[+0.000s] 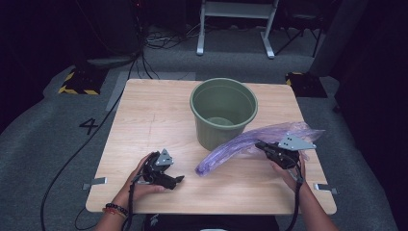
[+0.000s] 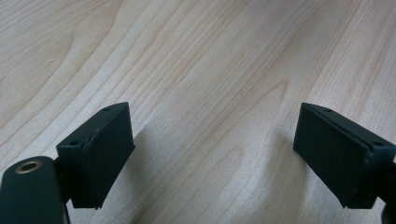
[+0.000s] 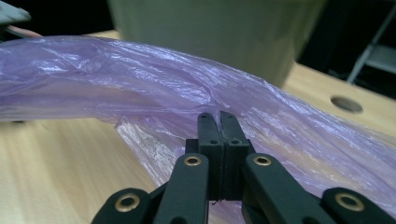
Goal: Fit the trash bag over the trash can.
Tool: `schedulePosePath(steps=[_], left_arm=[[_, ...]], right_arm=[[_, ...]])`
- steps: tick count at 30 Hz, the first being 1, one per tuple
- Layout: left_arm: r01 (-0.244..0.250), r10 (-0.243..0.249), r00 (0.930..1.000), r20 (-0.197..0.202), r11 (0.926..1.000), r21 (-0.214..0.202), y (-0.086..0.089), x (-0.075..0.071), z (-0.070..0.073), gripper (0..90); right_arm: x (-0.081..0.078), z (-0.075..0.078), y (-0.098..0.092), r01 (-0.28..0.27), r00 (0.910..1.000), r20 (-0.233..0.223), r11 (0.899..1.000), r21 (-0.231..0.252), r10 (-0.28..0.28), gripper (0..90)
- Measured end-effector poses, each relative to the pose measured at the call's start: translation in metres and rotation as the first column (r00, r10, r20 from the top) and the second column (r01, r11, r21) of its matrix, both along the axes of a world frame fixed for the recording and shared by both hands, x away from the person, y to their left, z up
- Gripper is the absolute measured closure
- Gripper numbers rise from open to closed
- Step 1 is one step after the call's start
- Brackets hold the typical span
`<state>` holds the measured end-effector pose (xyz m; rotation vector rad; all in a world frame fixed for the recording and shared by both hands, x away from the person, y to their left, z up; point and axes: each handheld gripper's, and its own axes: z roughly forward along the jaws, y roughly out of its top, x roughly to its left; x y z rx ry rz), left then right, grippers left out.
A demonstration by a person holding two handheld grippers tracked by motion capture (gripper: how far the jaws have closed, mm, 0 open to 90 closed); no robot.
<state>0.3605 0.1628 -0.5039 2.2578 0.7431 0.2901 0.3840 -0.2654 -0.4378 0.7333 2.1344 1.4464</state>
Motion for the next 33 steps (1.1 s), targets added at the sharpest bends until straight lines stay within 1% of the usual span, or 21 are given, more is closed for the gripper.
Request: schedulePosePath(steps=[2, 4, 7, 9, 11, 13, 15, 16, 17, 18, 19, 20, 22, 23, 24, 25, 27, 30, 31, 32, 33], left_arm=[[0.003, -0.003, 1.0000, -0.001, 1.0000, 0.001, 0.000, 0.000, 0.000, 11.6], [0.017, -0.017, 0.9998, -0.005, 0.9998, 0.006, 0.001, 0.001, 0.001, 11.7], [0.032, -0.031, 0.9995, -0.005, 0.9995, 0.009, 0.004, 0.002, 0.001, 12.5], [0.024, -0.024, 0.9997, -0.010, 0.9997, 0.005, 0.007, 0.004, 0.002, 15.6], [0.013, -0.013, 0.9998, -0.014, 0.9998, 0.018, 0.009, 0.006, 0.004, 15.8], [-0.001, 0.001, 1.0000, -0.005, 1.0000, 0.009, 0.012, 0.007, 0.007, 16.1], [-0.014, 0.014, 0.9999, 0.007, 0.9999, -0.009, 0.016, 0.007, 0.013, 16.1], [-0.021, 0.021, 0.9997, 0.014, 0.9996, -0.017, 0.017, 0.007, 0.016, 16.1], [-0.027, 0.028, 0.9994, 0.021, 0.9993, -0.025, 0.020, 0.007, 0.019, 16.1], [-0.036, 0.037, 0.9989, 0.027, 0.9988, -0.034, 0.022, 0.007, 0.023, 16.1], [-0.051, 0.052, 0.9978, 0.041, 0.9979, -0.040, 0.025, 0.006, 0.030, 16.1], [-0.051, 0.052, 0.9978, 0.041, 0.9979, -0.040, 0.025, 0.006, 0.030, 16.2], [-0.061, 0.064, 0.9961, 0.061, 0.9970, -0.048, 0.028, 0.004, 0.039, 16.5], [-0.066, 0.070, 0.9951, 0.070, 0.9958, -0.064, 0.030, 0.003, 0.044, 16.6], [-0.068, 0.075, 0.9928, 0.093, 0.9942, -0.084, 0.033, 0.000, 0.053, 16.5], [-0.068, 0.075, 0.9928, 0.093, 0.9942, -0.084, 0.033, 0.000, 0.053, 16.5], [-0.065, 0.076, 0.9911, 0.109, 0.9921, -0.107, 0.036, -0.001, 0.063, 16.5], [-0.056, 0.073, 0.9879, 0.137, 0.9903, -0.127, 0.036, -0.004, 0.078, 16.4], [-0.052, 0.072, 0.9866, 0.147, 0.9899, -0.132, 0.036, -0.005, 0.082, 16.5], [-0.051, 0.071, 0.9854, 0.155, 0.9901, -0.131, 0.035, -0.005, 0.086, 16.4], [-0.047, 0.068, 0.9845, 0.162, 0.9903, -0.131, 0.034, -0.006, 0.091, 16.4]], right_arm=[[-0.005, 0.006, 0.003, -0.011, 0.9996, 0.025, 1.000, 0.008, 0.011, 89.9], [-0.008, 0.012, 0.004, -0.017, 0.9989, 0.045, 1.000, 0.020, 0.016, 89.9], [-0.011, 0.020, 0.005, -0.013, 0.9974, 0.072, 0.999, 0.031, 0.010, 89.9], [-0.012, 0.026, 0.005, -0.003, 0.9964, 0.085, 0.999, 0.040, -0.001, 89.9], [-0.011, 0.032, 0.004, 0.009, 0.9951, 0.098, 0.999, 0.052, -0.015, 89.9], [-0.011, 0.040, 0.004, 0.018, 0.9928, 0.117, 0.998, 0.057, -0.025, 89.9], [-0.011, 0.049, 0.004, 0.029, 0.9901, 0.135, 0.997, 0.065, -0.037, 89.9], [-0.012, 0.054, 0.004, 0.030, 0.9885, 0.146, 0.997, 0.070, -0.040, 89.9], [-0.013, 0.064, 0.004, 0.031, 0.9850, 0.167, 0.996, 0.084, -0.045, 89.9], [-0.013, 0.064, 0.004, 0.031, 0.9850, 0.167, 0.996, 0.084, -0.045, 89.9], [-0.014, 0.075, 0.005, 0.029, 0.9806, 0.190, 0.995, 0.091, -0.046, 89.9], [-0.014, 0.075, 0.005, 0.029, 0.9806, 0.190, 0.995, 0.091, -0.046, 89.9], [-0.015, 0.084, 0.007, 0.032, 0.9777, 0.203, 0.995, 0.099, -0.052, 89.9], [-0.016, 0.088, 0.008, 0.036, 0.9759, 0.211, 0.994, 0.105, -0.057, 89.9], [-0.017, 0.096, 0.010, 0.039, 0.9714, 0.229, 0.993, 0.110, -0.064, 89.9], [-0.017, 0.096, 0.010, 0.039, 0.9714, 0.229, 0.993, 0.110, -0.064, 89.9], [-0.018, 0.104, 0.012, 0.051, 0.9641, 0.255, 0.993, 0.103, -0.076, 89.9], [-0.015, 0.114, 0.013, 0.085, 0.9524, 0.284, 0.991, 0.101, -0.110, 89.8], [-0.012, 0.117, 0.013, 0.103, 0.9503, 0.284, 0.989, 0.104, -0.128, 89.8], [-0.008, 0.118, 0.013, 0.127, 0.9447, 0.291, 0.987, 0.097, -0.150, 89.8], [-0.004, 0.119, 0.013, 0.144, 0.9415, 0.294, 0.986, 0.089, -0.164, 89.8]])
